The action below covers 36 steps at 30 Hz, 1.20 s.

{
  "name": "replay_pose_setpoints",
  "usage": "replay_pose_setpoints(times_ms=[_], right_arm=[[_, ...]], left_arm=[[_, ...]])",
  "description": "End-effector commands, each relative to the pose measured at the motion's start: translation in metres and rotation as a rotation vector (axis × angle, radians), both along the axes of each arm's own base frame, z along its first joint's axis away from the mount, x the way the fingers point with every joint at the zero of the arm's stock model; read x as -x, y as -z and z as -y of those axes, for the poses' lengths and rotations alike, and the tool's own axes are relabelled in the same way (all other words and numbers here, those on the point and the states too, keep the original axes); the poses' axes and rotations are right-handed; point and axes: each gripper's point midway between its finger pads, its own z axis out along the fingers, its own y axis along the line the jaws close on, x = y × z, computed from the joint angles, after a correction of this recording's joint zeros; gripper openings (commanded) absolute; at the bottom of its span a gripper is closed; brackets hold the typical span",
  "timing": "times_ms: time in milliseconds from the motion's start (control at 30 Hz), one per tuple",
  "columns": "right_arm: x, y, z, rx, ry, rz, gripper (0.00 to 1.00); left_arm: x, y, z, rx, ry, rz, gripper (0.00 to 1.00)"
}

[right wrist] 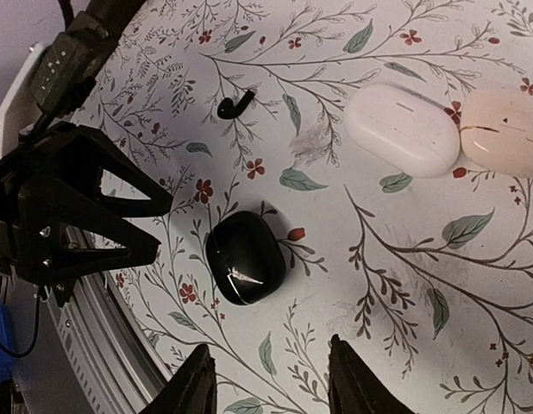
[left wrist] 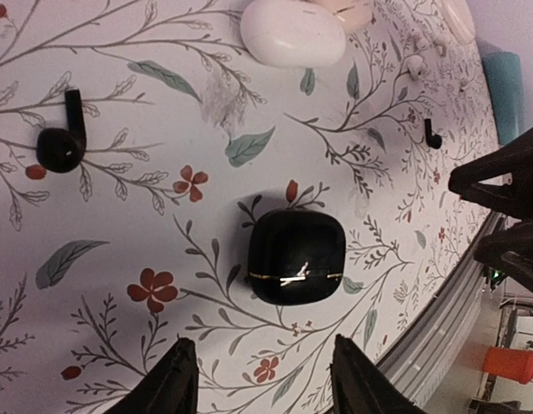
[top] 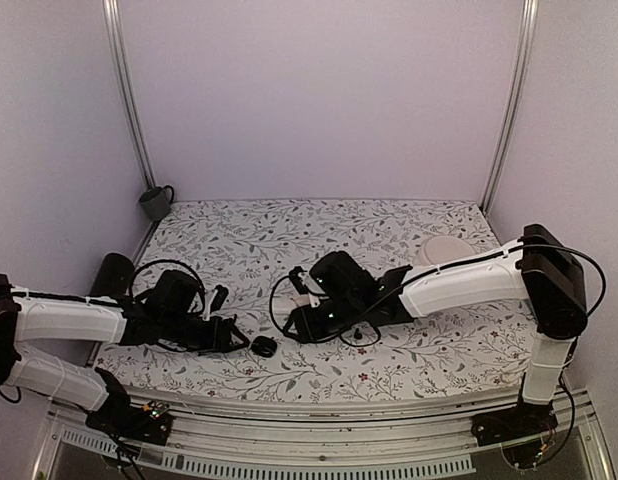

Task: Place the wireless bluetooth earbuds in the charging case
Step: Pick up the charging case from the center of the board.

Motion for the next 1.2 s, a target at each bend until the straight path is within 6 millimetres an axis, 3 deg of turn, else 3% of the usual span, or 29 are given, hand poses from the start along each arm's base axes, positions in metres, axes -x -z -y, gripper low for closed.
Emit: replay_pose_setpoints(times_ms=[0,100,400,567,800,1000,1167], right_arm=[[0.001,-0.003,-0.016,-0.039,-0.023,0.000,0.48],[0.005,0.002,-0.024,-0.016,-0.056,0.074,0.53],[0.000,0.019,-0.041,0.022,-0.228,0.391,0.84],[-0.005,0.035,-0.053,0.065,-0.309,0.469,0.88],[-0.001,0.050,-0.064,0.107,-0.354,0.500,0.85],[0.004,0.066,-0.066,0.159,-0.355,0.502,0.71],[0.005,0.068,-0.060,0.169,-0.348,0.478,0.53]], left_arm=[[-0.011,-0.005,0.009,0.001,-0.003,0.030,0.54],[-0.015,-0.004,0.004,-0.026,-0.025,0.038,0.53],[-0.031,-0.024,-0.015,0.057,-0.104,0.069,0.55],[-0.038,-0.036,-0.022,0.111,-0.125,0.078,0.55],[-0.048,-0.056,-0.023,0.153,-0.134,0.128,0.55],[-0.053,-0.062,-0.024,0.158,-0.144,0.146,0.55],[-0.055,-0.072,-0.021,0.186,-0.133,0.183,0.57]])
